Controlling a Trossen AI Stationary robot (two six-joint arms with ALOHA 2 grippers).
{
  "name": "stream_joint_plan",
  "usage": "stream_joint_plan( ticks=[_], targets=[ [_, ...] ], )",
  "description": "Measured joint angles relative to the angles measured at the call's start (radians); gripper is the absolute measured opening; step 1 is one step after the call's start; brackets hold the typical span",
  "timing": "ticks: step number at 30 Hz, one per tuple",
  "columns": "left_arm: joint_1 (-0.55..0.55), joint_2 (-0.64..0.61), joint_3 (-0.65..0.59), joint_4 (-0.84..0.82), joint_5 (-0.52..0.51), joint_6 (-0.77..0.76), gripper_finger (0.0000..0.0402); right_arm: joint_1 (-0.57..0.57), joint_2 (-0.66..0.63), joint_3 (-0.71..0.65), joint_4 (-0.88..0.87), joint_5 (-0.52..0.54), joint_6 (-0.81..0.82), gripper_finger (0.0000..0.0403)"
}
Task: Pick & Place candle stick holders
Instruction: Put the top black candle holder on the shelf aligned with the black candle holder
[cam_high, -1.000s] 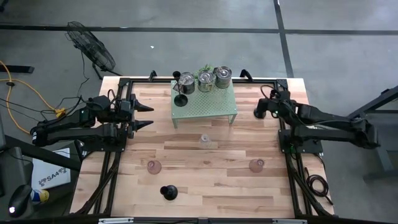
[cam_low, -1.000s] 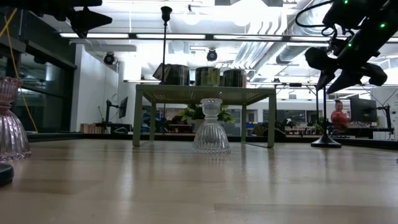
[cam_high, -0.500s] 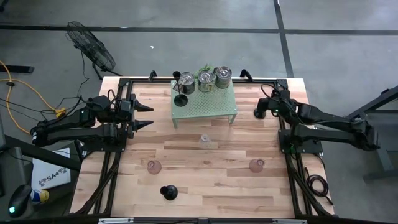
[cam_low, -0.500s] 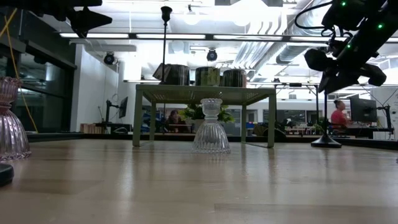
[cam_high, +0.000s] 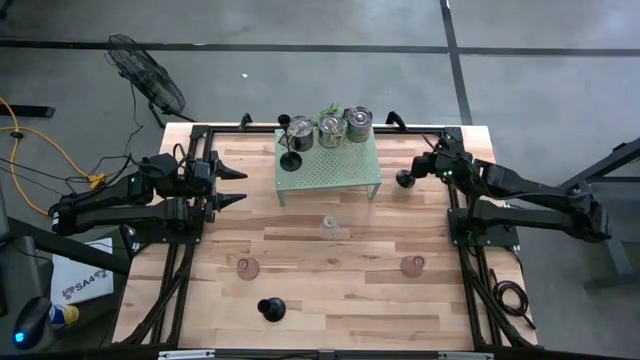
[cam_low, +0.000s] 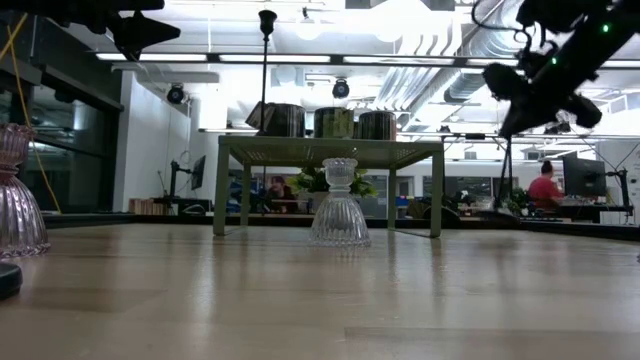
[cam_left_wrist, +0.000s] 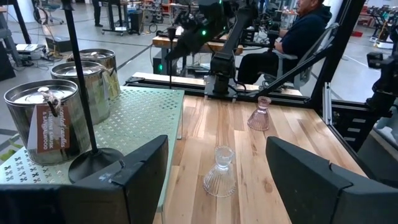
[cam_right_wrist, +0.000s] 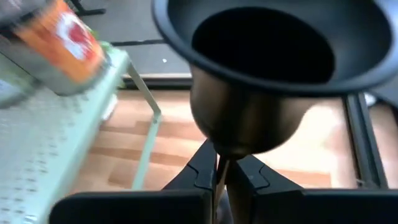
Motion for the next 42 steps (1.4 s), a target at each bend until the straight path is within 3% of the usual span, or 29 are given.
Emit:
stream_joint_plan(
  ticks=[9,23,31,35,42],
  targets=[
    [0.0,0.0,0.0,-0.002,0.0,0.0,0.0267,0.0,0.035,0.271,-0.118,-0.016,-0.183,0.0006],
    [0.0,0.0,0.0,-0.002,0.0,-0.003,0.0267,0.0,0.356,0.743,-0.238,-0.2,-0.474,0.0005],
    [0.0,0.0,0.0,-0.002,0.0,-0.013,0.0267,0.0,0.482,0.833,-0.195,-0.268,-0.552,0.0005],
    [0.0,0.0,0.0,-0.002,0.001,-0.021,0.0267,0.0,0.54,0.834,-0.143,-0.337,-0.586,0.0005],
    [0.0,0.0,0.0,-0.002,0.001,-0.021,0.0267,0.003,0.646,0.834,-0.06,-0.367,-0.612,0.0005]
  ],
)
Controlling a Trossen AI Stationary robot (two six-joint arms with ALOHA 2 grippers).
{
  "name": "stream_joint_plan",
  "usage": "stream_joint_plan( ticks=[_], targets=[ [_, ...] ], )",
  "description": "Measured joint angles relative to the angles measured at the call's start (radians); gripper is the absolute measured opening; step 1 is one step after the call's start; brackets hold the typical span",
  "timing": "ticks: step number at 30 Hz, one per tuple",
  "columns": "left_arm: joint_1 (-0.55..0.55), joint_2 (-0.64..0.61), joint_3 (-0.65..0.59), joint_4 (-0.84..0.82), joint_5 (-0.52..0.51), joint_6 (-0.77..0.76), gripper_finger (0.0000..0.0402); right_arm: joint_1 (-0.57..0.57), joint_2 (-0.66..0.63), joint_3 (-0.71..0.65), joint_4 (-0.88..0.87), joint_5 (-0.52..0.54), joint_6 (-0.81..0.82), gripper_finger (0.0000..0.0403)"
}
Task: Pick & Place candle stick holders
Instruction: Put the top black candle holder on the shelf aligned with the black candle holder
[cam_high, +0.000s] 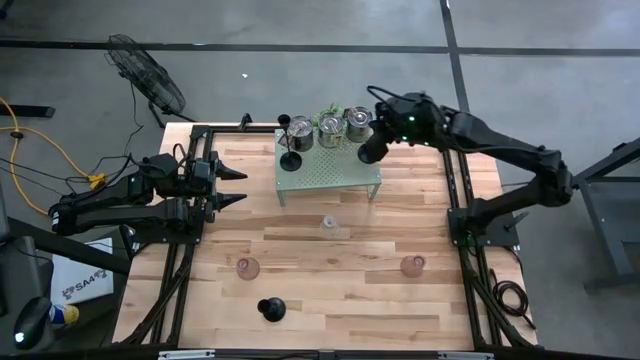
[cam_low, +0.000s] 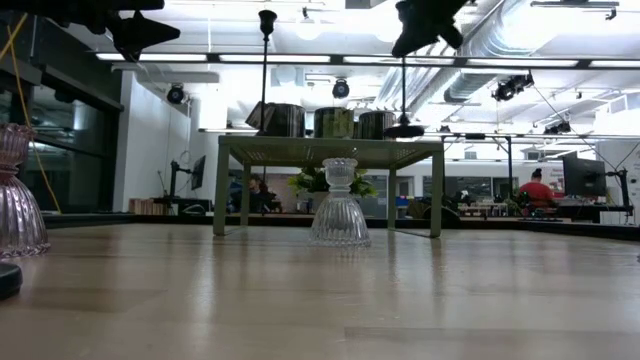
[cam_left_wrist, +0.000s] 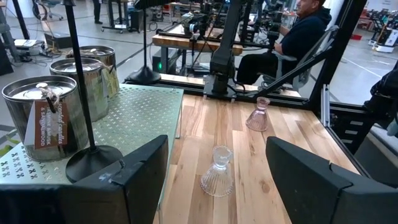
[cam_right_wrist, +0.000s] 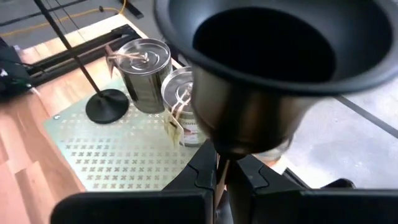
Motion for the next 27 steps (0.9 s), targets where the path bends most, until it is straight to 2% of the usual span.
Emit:
stream_joint_plan(
  ticks=[10,27],
  targets=[
    [0.0,0.0,0.0,0.0,0.0,-0.003,0.0267,0.0,0.088,0.0,0.079,0.002,0.005,0.0005],
    [0.0,0.0,0.0,0.0,0.0,-0.004,0.0267,-0.003,0.107,0.0,0.079,0.057,0.011,0.0005]
  ],
)
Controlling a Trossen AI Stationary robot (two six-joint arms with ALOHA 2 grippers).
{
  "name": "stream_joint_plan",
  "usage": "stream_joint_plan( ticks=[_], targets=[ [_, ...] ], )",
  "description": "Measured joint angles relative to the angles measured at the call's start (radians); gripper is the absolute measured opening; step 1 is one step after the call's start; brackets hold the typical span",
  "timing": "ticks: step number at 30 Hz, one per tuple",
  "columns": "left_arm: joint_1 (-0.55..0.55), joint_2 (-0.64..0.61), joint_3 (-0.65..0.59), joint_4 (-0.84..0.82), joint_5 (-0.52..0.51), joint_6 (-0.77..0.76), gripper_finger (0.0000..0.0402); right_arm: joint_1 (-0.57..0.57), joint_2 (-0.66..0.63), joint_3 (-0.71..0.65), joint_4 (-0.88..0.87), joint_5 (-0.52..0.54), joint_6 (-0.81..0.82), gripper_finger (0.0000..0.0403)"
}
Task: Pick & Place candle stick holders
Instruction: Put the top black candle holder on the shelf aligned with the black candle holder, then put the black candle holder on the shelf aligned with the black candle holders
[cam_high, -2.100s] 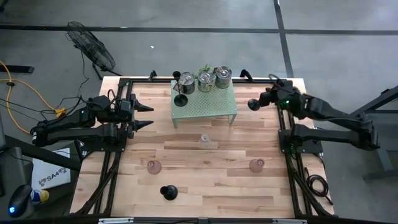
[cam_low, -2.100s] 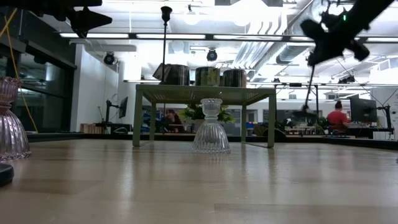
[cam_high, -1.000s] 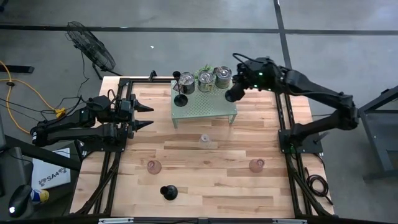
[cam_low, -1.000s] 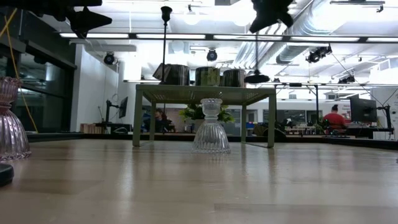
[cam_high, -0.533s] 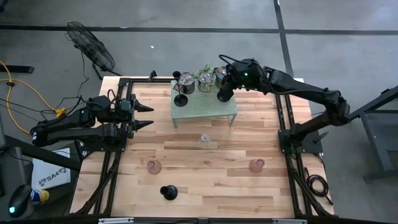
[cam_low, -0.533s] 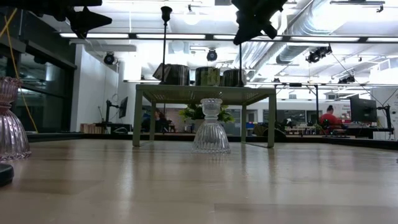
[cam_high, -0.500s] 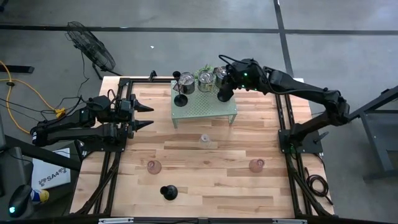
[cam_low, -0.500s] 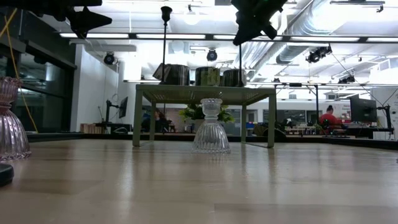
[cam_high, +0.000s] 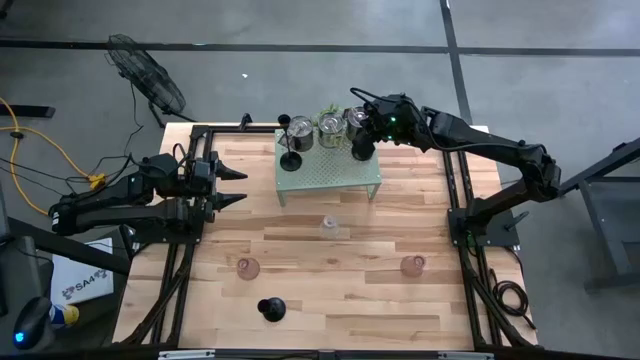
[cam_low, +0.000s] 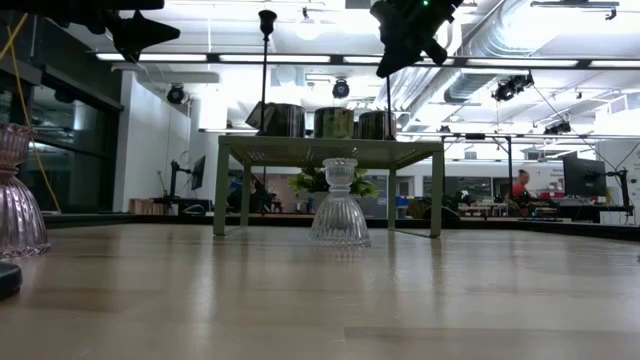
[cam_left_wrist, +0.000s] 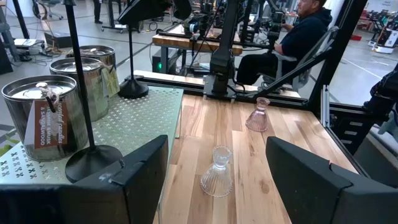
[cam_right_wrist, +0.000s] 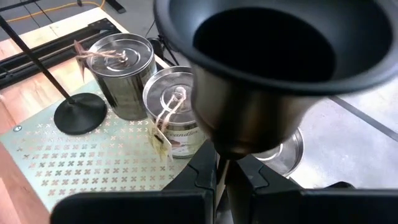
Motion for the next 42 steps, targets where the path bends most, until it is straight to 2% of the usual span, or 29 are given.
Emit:
stream_joint_plan(
  ticks=[21,30,36,42],
  targets=[
    [0.0,0.0,0.0,0.0,0.0,0.0,0.0267,-0.001,-0.001,-0.022,0.017,0.001,0.057,0.0012],
    [0.0,0.0,0.0,0.002,0.0,0.0,0.0267,-0.001,-0.001,-0.024,0.028,0.001,0.072,0.0097],
    [0.0,0.0,0.0,0.002,0.0,-0.005,0.0267,-0.006,-0.014,-0.024,0.008,0.04,0.106,0.0155],
    [0.0,-0.013,0.0,0.002,0.025,-0.006,0.0267,-0.013,-0.095,-0.024,-0.049,0.031,0.135,0.018]
  ],
)
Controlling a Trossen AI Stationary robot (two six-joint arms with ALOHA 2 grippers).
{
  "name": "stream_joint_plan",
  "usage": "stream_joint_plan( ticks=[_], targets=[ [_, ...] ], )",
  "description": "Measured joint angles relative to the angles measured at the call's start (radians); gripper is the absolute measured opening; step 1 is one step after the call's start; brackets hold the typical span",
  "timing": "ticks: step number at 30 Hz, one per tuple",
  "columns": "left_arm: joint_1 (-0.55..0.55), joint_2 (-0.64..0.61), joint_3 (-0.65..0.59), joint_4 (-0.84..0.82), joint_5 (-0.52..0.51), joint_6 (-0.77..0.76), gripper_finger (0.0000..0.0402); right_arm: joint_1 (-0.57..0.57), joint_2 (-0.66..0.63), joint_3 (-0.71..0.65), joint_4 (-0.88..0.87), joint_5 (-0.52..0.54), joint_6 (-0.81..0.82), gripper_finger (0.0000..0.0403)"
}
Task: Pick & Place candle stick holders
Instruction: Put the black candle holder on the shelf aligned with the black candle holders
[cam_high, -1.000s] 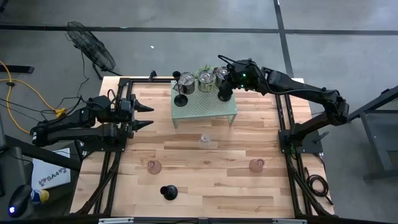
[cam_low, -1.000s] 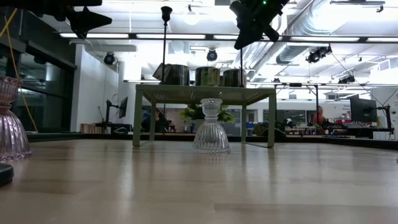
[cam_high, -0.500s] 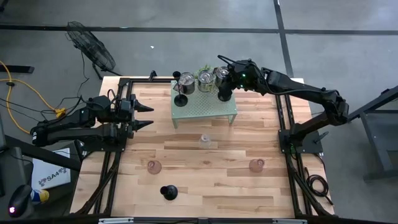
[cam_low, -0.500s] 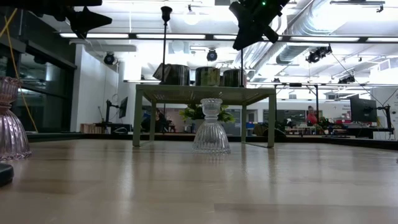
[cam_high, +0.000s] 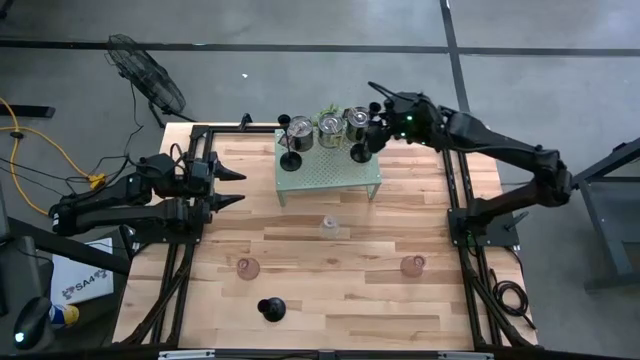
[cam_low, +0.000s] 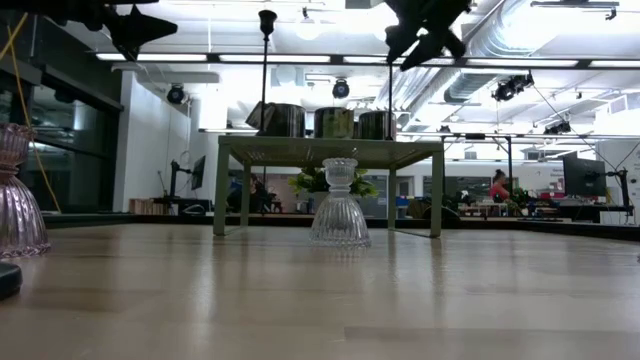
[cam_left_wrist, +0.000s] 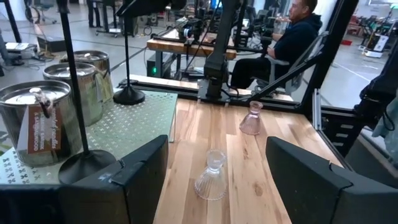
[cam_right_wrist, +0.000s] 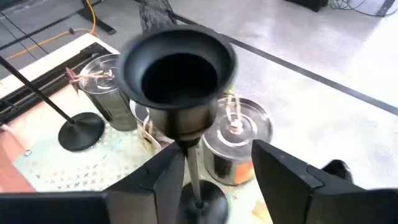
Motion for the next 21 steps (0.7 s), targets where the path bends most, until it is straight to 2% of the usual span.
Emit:
stream_joint_plan(
  ticks=[9,14,21],
  targets=[
    [0.0,-0.029,0.001,-0.01,-0.001,0.003,0.0267,0.002,-0.113,0.0,-0.109,0.0,-0.002,0.0178],
    [0.0,-0.03,0.001,-0.008,-0.001,0.003,0.0267,0.002,-0.124,0.0,-0.117,-0.004,-0.005,0.0178],
    [0.0,-0.03,0.001,-0.01,0.011,0.003,0.0267,0.002,-0.131,0.0,-0.232,-0.016,0.001,0.0178]
  ],
)
